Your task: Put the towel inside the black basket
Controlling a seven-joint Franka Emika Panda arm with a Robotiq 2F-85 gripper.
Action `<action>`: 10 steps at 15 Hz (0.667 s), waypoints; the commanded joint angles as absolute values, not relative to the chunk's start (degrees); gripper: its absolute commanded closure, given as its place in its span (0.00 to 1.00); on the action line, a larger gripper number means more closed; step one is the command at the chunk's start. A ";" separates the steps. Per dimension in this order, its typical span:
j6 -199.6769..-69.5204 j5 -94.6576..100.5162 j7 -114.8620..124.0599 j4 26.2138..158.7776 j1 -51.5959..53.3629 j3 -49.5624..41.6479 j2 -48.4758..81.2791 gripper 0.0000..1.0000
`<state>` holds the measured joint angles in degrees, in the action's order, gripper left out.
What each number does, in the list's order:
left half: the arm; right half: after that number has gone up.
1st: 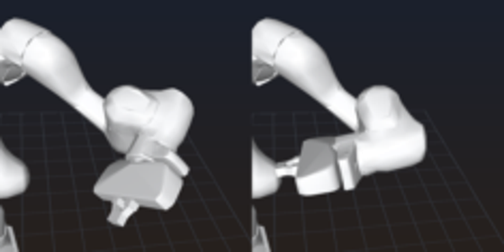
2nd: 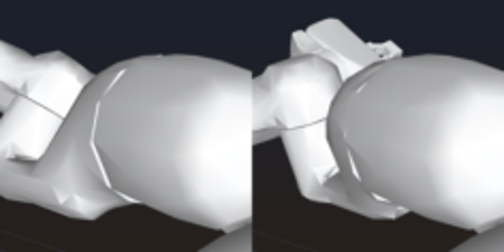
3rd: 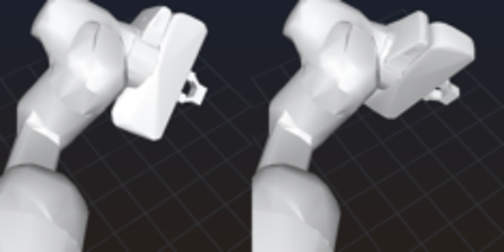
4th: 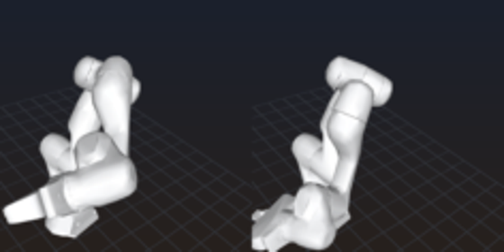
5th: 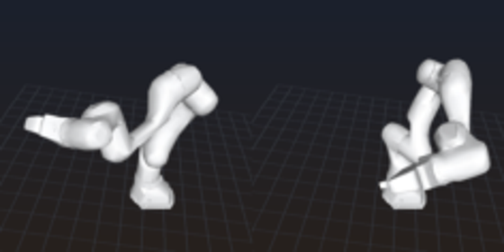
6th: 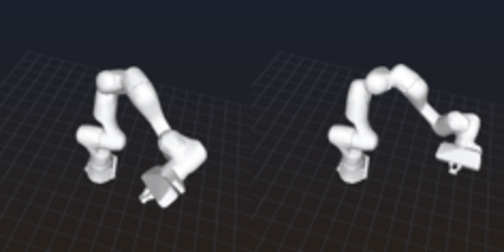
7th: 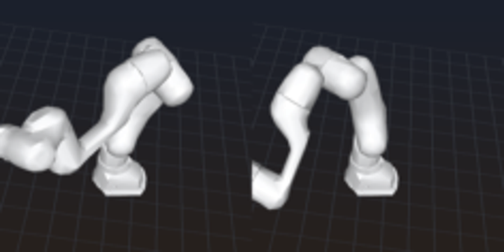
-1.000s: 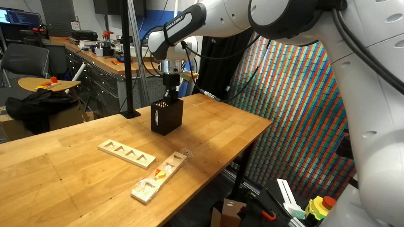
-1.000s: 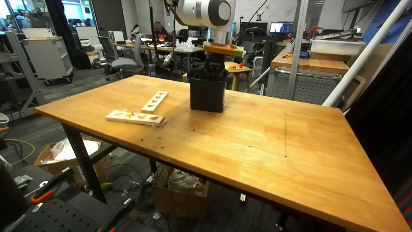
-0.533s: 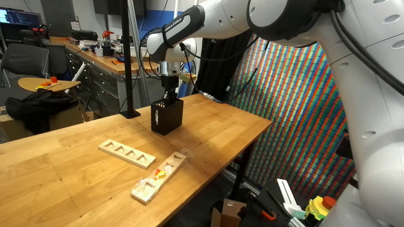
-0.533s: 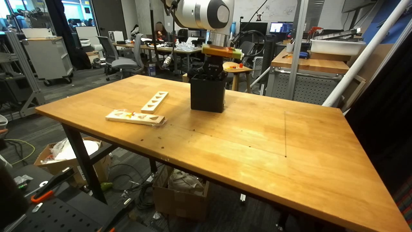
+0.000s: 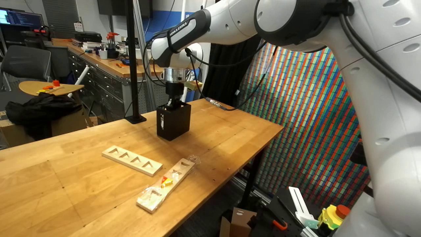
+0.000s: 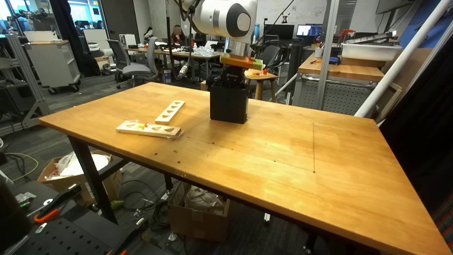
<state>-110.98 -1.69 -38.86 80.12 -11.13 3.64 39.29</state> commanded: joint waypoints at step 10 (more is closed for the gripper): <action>-113.18 -3.31 -39.96 83.59 -11.61 3.58 36.39 1.00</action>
<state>-111.75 -3.15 -39.40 80.38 -11.42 3.67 39.75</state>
